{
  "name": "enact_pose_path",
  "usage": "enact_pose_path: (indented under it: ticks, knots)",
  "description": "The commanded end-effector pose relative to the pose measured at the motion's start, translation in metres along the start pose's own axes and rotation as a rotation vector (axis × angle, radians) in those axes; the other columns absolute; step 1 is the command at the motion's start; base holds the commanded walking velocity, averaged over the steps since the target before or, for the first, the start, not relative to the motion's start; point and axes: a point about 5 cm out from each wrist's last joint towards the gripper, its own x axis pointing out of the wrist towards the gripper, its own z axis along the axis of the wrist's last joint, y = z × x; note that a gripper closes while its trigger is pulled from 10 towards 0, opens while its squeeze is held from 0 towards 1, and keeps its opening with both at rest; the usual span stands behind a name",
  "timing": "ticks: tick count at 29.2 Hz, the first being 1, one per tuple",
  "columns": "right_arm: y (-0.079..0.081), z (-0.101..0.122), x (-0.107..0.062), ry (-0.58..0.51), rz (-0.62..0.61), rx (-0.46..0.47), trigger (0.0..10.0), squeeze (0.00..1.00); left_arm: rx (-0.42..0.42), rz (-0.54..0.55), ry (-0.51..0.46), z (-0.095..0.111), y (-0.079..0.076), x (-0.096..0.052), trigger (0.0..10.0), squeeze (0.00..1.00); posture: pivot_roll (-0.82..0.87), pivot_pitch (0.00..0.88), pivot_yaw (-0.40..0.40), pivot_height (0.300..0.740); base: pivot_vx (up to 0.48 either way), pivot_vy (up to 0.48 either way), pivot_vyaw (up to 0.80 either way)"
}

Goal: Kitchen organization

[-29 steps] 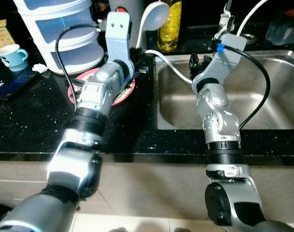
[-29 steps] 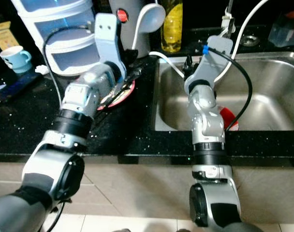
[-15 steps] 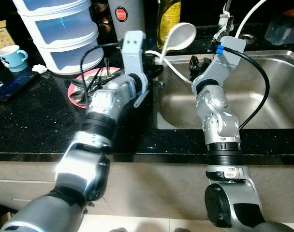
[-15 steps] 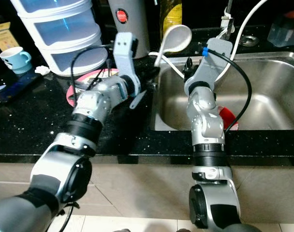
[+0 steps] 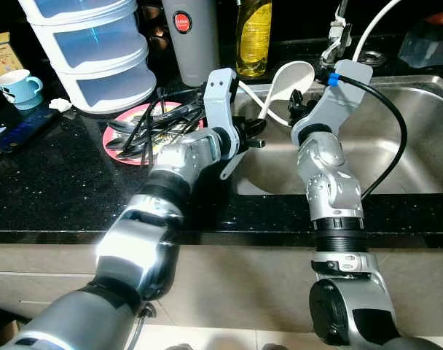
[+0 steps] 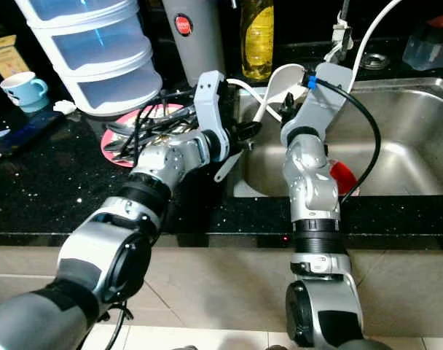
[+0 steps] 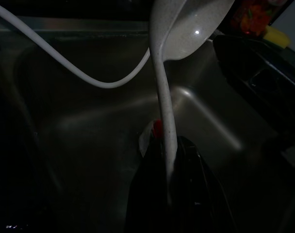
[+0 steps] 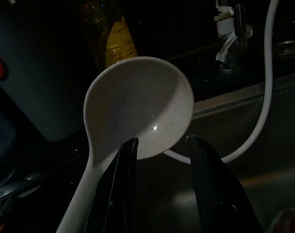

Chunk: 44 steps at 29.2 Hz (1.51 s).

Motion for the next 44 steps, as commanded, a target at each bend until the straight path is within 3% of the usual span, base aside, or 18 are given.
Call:
enact_pose_path:
  ticks: [1, 2, 3, 9, 19, 20, 23, 26, 28, 31, 32, 34, 36, 44]
  knots:
    - [0.006, 0.000, -0.001, 0.010, 0.013, 0.003, 10.0, 0.00, -0.035, 0.024, 0.068, -0.022, 0.005, 0.001, 10.0, 0.20, 0.06, 0.012, 0.101, 0.740, 0.000, 0.000, 0.00]
    - [0.005, 0.000, -0.001, 0.012, 0.012, 0.003, 10.0, 0.00, -0.034, 0.030, 0.074, -0.025, 0.006, 0.001, 10.0, 0.70, 0.05, 0.014, 0.098, 0.740, 0.000, 0.000, 0.00]
    - [0.005, 0.000, -0.001, 0.012, 0.012, 0.002, 10.0, 0.00, -0.034, 0.031, 0.078, -0.028, 0.007, 0.001, 10.0, 1.00, 0.05, 0.014, 0.097, 0.740, 0.000, 0.000, 0.00]
    - [0.005, 0.001, -0.001, 0.011, 0.012, 0.000, 10.0, 0.00, -0.021, 0.025, 0.068, -0.027, 0.007, 0.000, 10.0, 1.00, 0.04, 0.015, 0.099, 0.740, 0.000, 0.000, 0.00]
    - [0.004, 0.001, -0.001, 0.009, 0.008, 0.002, 10.0, 0.00, 0.052, -0.027, -0.018, -0.003, 0.000, 0.002, 10.0, 1.00, 0.04, 0.003, 0.109, 0.740, 0.000, 0.000, 0.00]
    - [0.004, 0.001, -0.001, 0.007, 0.008, 0.003, 10.0, 0.00, 0.088, -0.018, -0.039, 0.003, 0.000, 0.001, 10.0, 0.00, 0.04, 0.000, 0.112, 0.740, 0.000, 0.000, 0.00]
    - [0.004, 0.002, -0.001, -0.001, 0.010, 0.007, 10.0, 0.00, 0.337, 0.075, -0.077, 0.022, 0.004, -0.006, 10.0, 0.00, 0.05, 0.000, 0.115, 0.740, 0.000, 0.000, 0.00]
    - [0.005, 0.002, -0.001, -0.002, 0.016, 0.008, 10.0, 0.00, 0.428, 0.183, -0.037, 0.027, 0.016, -0.017, 10.0, 0.00, 0.06, 0.000, 0.120, 0.740, 0.000, 0.000, 0.00]
    - [0.006, 0.002, -0.002, -0.002, 0.021, 0.008, 10.0, 0.00, 0.440, 0.223, -0.026, 0.028, 0.021, -0.021, 10.0, 0.00, 0.06, 0.000, 0.122, 0.740, 0.000, 0.000, 0.00]
    - [0.010, 0.003, -0.004, -0.007, 0.045, 0.007, 10.0, 0.00, 0.444, 0.350, 0.023, 0.034, 0.040, -0.043, 10.0, 0.00, 0.06, 0.000, 0.133, 0.740, 0.000, 0.000, 0.00]
    - [0.010, 0.003, -0.004, -0.007, 0.045, 0.007, 10.0, 0.00, 0.444, 0.350, 0.023, 0.034, 0.040, -0.043, 10.0, 0.00, 0.06, 0.000, 0.133, 0.740, 0.000, 0.000, 0.00]
    - [0.009, 0.005, -0.006, -0.011, 0.048, 0.007, 10.0, 0.00, 0.419, 0.378, 0.081, 0.031, 0.046, -0.057, 10.0, 0.00, 0.06, 0.000, 0.137, 0.740, 0.000, 0.000, 0.00]
    - [0.005, 0.004, -0.006, -0.009, 0.037, 0.004, 10.0, 0.00, 0.387, 0.344, 0.112, 0.027, 0.043, -0.068, 10.0, 0.00, 0.07, 0.000, 0.141, 0.740, 0.000, 0.000, 0.00]
    - [0.002, 0.001, -0.006, -0.001, 0.026, 0.006, 10.0, 0.00, 0.411, 0.371, 0.112, 0.025, 0.033, -0.087, 10.0, 0.00, 0.08, 0.000, 0.142, 0.740, 0.000, 0.000, 0.00]
